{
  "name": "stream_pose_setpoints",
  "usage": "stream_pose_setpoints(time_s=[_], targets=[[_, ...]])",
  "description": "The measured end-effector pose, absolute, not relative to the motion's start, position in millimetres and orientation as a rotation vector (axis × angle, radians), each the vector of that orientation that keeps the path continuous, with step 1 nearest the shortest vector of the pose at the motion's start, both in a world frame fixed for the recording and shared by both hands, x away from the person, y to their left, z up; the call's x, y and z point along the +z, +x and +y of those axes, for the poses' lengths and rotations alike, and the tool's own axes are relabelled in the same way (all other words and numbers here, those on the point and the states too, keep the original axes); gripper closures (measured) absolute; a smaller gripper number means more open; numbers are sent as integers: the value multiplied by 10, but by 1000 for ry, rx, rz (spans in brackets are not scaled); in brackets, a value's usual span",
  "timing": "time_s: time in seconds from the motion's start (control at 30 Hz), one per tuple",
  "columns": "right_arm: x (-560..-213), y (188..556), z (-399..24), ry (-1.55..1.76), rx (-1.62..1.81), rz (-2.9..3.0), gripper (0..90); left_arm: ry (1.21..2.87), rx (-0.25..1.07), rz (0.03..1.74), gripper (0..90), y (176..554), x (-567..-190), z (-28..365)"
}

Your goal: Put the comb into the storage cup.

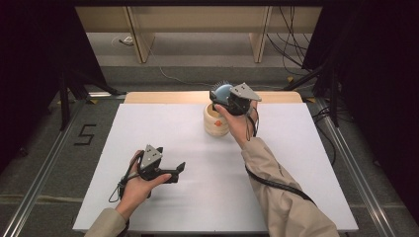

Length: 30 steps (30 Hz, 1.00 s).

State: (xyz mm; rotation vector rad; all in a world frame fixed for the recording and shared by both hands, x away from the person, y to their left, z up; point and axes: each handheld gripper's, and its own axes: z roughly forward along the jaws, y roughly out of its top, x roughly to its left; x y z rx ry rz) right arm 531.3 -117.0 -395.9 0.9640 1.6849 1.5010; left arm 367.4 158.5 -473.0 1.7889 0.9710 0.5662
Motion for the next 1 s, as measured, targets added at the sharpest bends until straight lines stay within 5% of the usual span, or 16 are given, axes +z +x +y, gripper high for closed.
stream_pose_setpoints(time_s=[0.67,1.0], targets=[[-3970,5294,-1267,996,1507,1707,163,1793,565,973,21,3676,-4740,1579],[-3932,5274,-1282,995,1531,1717,63,1791,566,976,21,3679,-4742,1587]])
